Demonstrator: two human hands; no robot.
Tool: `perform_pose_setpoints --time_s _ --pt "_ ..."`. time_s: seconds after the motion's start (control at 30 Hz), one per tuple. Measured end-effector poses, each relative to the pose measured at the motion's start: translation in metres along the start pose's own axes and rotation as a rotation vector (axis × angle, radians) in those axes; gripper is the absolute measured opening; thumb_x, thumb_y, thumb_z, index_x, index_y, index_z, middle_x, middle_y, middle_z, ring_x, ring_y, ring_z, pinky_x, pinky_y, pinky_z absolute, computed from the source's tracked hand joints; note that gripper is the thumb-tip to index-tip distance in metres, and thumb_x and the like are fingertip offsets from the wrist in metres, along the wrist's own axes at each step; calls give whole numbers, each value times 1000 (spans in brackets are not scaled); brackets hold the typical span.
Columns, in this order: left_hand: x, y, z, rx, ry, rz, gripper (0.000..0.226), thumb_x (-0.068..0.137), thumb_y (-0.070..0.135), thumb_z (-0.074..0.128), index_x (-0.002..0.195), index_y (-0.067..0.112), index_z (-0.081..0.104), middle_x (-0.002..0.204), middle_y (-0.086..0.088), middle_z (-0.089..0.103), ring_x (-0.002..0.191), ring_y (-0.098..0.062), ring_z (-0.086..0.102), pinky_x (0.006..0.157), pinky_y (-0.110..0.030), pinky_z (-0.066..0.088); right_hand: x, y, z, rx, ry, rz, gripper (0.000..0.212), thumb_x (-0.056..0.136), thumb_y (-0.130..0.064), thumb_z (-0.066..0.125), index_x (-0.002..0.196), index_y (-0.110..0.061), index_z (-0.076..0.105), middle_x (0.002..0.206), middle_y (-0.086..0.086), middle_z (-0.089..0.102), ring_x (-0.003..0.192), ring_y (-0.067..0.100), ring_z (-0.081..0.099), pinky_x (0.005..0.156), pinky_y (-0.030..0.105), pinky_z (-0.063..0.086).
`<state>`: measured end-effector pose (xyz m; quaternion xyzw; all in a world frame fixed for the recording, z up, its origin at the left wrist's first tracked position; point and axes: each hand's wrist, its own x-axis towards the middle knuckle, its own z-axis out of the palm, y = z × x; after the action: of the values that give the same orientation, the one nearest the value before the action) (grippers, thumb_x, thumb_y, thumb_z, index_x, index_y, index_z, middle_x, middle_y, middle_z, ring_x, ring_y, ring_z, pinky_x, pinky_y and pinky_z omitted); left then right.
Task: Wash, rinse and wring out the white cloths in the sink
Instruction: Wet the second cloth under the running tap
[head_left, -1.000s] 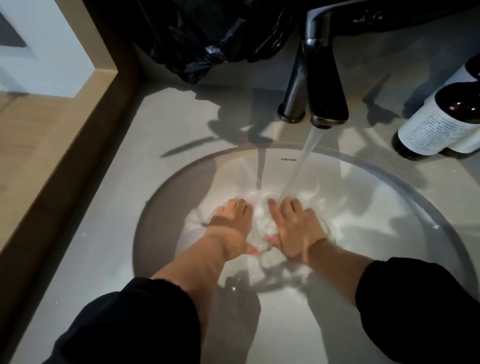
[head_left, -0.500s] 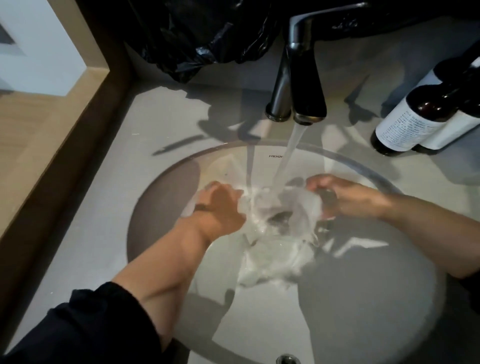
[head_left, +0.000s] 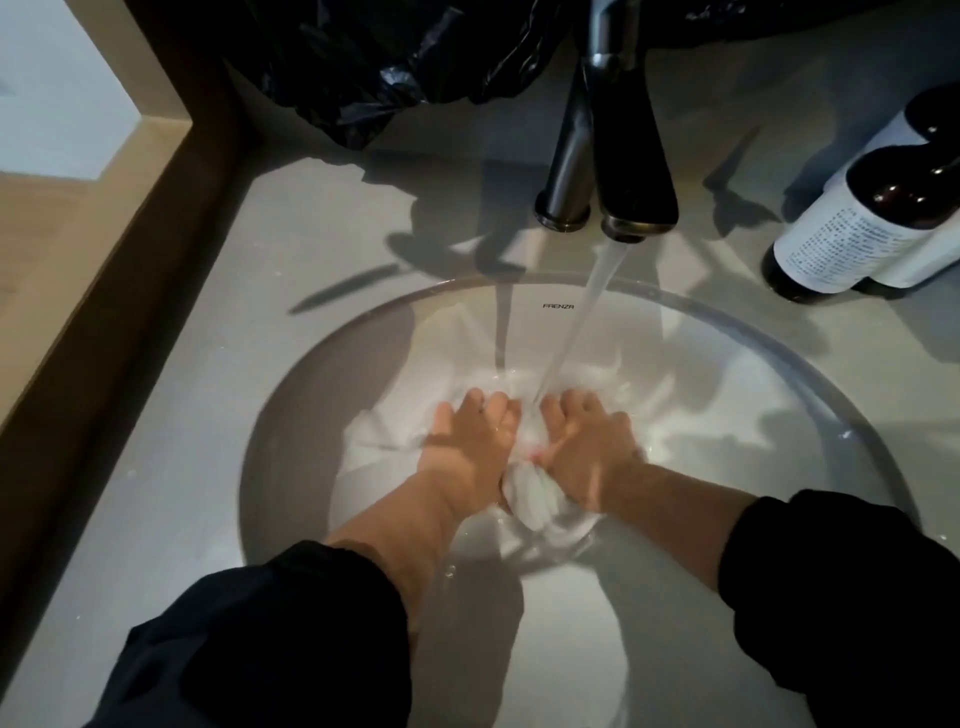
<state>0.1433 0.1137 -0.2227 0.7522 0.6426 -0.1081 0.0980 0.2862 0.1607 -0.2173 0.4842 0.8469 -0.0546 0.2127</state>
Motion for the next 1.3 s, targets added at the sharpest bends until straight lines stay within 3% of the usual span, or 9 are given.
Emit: perform_pose_setpoints --time_s 0.17,0.37,0.5,0.67,0.83,0.97,1.13,1.2,1.3 --pt "3 -7 -19 -144 -28 48 51 85 26 60 130 17 39 120 -3 48 110 -26 53 89 -33 47 8 29 -14 381 -51 -191 45 93 -31 54 132 -11 42 124 9 48 116 30 49 94 39 42" --pt "-1 -54 -53 -65 234 326 76 65 11 68 138 19 49 116 -5 56 102 -29 57 85 -36 49 -18 68 -58 590 -6 -149 48 80 2 68 126 -4 53 125 9 46 116 22 47 97 18 37" --pt "-10 -40 -46 -3 116 152 100 68 47 75 151 24 24 150 -8 32 131 -31 37 103 -44 39 -41 46 -59 482 160 -3 54 91 -28 57 141 -20 38 137 13 39 129 32 39 107 36 35" --pt "-11 -33 -28 -93 -232 63 120 72 58 72 153 21 -9 158 -6 -14 145 -30 -6 118 -44 15 -38 -18 -28 200 -257 47 108 81 -75 45 151 -17 -14 158 16 -6 144 41 2 115 51 18" --pt "-5 -46 -24 -89 -35 151 94 79 42 71 153 26 15 155 -7 14 138 -28 19 113 -33 27 -17 -16 -26 -38 -26 -109 58 92 -51 45 136 -13 42 134 5 40 114 29 41 97 37 36" --pt "-2 -45 -29 -210 -28 100 79 81 7 63 148 34 30 151 2 26 135 -20 27 105 -22 30 -31 13 -46 1109 -87 -25 28 77 2 71 89 -19 59 76 -1 57 71 15 58 66 26 45" --pt "-3 -56 -53 -693 -39 -24 50 80 9 57 127 27 60 128 4 55 123 -19 47 107 -33 38 -48 54 -77 2033 -239 170 32 68 14 36 81 -8 56 62 8 57 49 14 57 43 17 44" --pt "-3 -54 -58 -704 20 -30 48 80 12 55 127 21 60 128 -1 56 123 -22 47 108 -37 38 -49 72 -82 1935 -276 195 36 56 8 41 84 -4 61 74 17 56 59 21 56 53 23 46" --pt "-5 -37 -52 -461 29 11 67 85 27 59 147 23 34 149 -1 38 137 -21 30 115 -32 25 -37 93 -66 1062 -107 347 30 71 9 54 92 -9 66 93 13 59 87 27 59 68 31 43"
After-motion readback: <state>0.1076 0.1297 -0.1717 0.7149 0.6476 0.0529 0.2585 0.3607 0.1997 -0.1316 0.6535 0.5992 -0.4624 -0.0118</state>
